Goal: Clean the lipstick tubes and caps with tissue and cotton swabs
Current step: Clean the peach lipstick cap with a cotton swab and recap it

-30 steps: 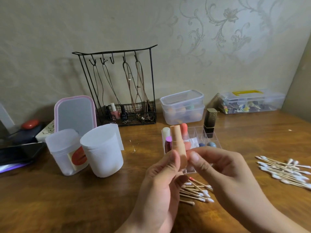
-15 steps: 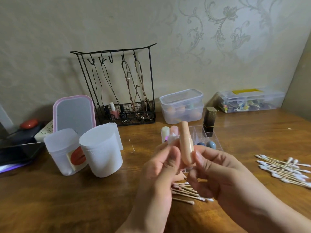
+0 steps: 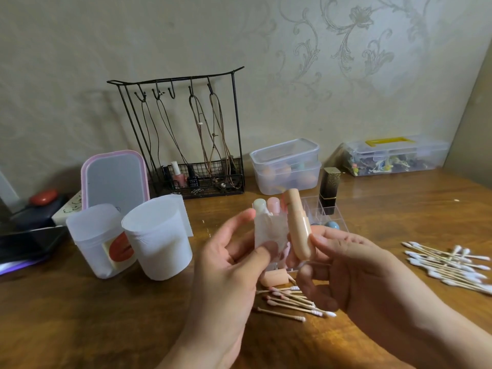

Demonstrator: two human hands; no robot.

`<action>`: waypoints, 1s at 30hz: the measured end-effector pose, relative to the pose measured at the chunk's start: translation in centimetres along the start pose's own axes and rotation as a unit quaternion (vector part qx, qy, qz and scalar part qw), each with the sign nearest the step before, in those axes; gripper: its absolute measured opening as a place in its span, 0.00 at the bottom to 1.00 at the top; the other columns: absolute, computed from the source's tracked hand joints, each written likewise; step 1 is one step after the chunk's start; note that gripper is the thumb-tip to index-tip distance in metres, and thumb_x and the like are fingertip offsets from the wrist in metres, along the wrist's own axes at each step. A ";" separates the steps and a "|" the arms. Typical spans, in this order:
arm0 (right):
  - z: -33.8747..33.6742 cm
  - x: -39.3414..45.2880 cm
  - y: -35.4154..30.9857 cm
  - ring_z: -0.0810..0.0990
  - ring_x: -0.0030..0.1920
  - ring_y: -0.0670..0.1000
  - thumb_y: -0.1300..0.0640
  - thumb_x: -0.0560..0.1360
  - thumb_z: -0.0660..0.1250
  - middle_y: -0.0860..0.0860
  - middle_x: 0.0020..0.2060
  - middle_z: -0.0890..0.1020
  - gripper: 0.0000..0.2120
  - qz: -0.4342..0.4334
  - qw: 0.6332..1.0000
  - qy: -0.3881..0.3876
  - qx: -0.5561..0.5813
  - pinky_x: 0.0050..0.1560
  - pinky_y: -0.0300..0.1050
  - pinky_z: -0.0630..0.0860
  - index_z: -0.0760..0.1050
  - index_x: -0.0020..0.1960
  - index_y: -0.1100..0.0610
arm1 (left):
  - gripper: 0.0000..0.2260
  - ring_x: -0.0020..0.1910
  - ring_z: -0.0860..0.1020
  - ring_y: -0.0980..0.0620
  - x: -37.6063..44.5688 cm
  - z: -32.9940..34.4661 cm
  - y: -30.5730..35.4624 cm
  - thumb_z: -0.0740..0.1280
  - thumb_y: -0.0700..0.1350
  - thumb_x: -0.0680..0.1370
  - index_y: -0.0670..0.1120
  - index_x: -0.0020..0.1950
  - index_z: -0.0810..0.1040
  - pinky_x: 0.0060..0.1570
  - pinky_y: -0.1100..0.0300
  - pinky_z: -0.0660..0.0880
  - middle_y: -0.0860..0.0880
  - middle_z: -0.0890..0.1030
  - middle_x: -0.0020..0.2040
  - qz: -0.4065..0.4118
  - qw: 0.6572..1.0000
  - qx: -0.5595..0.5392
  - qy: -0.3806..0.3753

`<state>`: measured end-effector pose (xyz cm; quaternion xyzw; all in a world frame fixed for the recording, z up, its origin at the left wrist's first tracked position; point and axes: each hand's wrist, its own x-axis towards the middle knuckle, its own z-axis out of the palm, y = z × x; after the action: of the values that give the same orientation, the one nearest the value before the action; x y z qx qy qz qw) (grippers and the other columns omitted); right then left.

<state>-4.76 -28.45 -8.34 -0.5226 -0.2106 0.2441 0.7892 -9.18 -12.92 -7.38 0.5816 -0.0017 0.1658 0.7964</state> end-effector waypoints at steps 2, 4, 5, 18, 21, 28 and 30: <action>0.3 0.0 0.0 0.74 0.31 0.52 0.51 0.68 0.71 0.59 0.40 0.81 0.14 -0.013 0.998 0.025 -0.049 0.25 0.40 0.64 0.81 0.46 0.61 | 0.16 0.42 0.84 0.54 0.0 0.0 0.1 0.68 0.32 0.73 0.47 0.56 0.80 0.35 0.67 0.76 0.48 0.86 0.46 0.001 0.999 0.034 -0.010; 0.8 -0.1 0.1 0.74 0.31 0.50 0.52 0.69 0.70 0.56 0.36 0.82 0.10 -0.043 0.988 0.073 -0.129 0.26 0.38 0.65 0.82 0.43 0.57 | 0.14 0.48 0.84 0.51 -0.1 -0.2 0.0 0.68 0.34 0.73 0.49 0.54 0.82 0.41 0.64 0.78 0.48 0.86 0.47 0.000 0.999 0.037 -0.018; 0.9 -0.1 0.3 0.74 0.30 0.48 0.50 0.70 0.72 0.54 0.34 0.82 0.09 -0.068 0.977 0.099 -0.174 0.26 0.37 0.66 0.83 0.44 0.55 | 0.13 0.50 0.83 0.49 -0.1 -0.3 0.0 0.69 0.36 0.73 0.49 0.54 0.83 0.44 0.62 0.79 0.47 0.86 0.49 -0.003 0.999 0.031 -0.023; 0.2 0.0 1.2 0.80 0.38 0.50 0.53 0.68 0.73 0.46 0.40 0.80 0.11 -0.302 0.834 0.175 -0.427 0.37 0.39 0.78 0.80 0.49 0.45 | 0.13 0.31 0.79 0.51 0.4 -0.8 0.4 0.64 0.33 0.68 0.37 0.49 0.84 0.32 0.64 0.79 0.37 0.83 0.42 -0.145 0.956 -0.233 -0.106; 0.2 0.0 1.2 0.79 0.36 0.51 0.55 0.68 0.74 0.46 0.41 0.79 0.11 -0.344 0.793 0.180 -0.469 0.34 0.43 0.78 0.81 0.50 0.48 | 0.12 0.29 0.77 0.53 0.4 -0.8 0.0 0.70 0.38 0.63 0.39 0.44 0.86 0.30 0.66 0.78 0.39 0.82 0.39 -0.138 0.964 -0.207 -0.095; 0.4 -0.2 1.5 0.74 0.32 0.45 0.55 0.68 0.75 0.45 0.43 0.79 0.10 -0.397 0.703 0.204 -0.553 0.34 0.33 0.72 0.83 0.50 0.54 | 0.14 0.29 0.78 0.55 0.4 -0.8 -0.5 0.78 0.44 0.57 0.41 0.39 0.86 0.32 0.66 0.78 0.44 0.81 0.33 -0.101 0.978 -0.166 -0.076; 0.7 -0.3 1.7 0.73 0.33 0.42 0.53 0.70 0.73 0.43 0.44 0.78 0.10 -0.401 0.704 0.199 -0.551 0.36 0.29 0.70 0.83 0.50 0.56 | 0.19 0.30 0.76 0.55 0.5 -0.8 -0.8 0.82 0.49 0.56 0.41 0.42 0.85 0.33 0.66 0.77 0.45 0.80 0.33 -0.073 0.981 -0.156 -0.093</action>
<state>-5.65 -27.55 -9.71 -0.7671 -0.3359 -0.3648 0.4071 -8.68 -12.27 -8.28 0.4620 -0.0590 0.0498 0.8835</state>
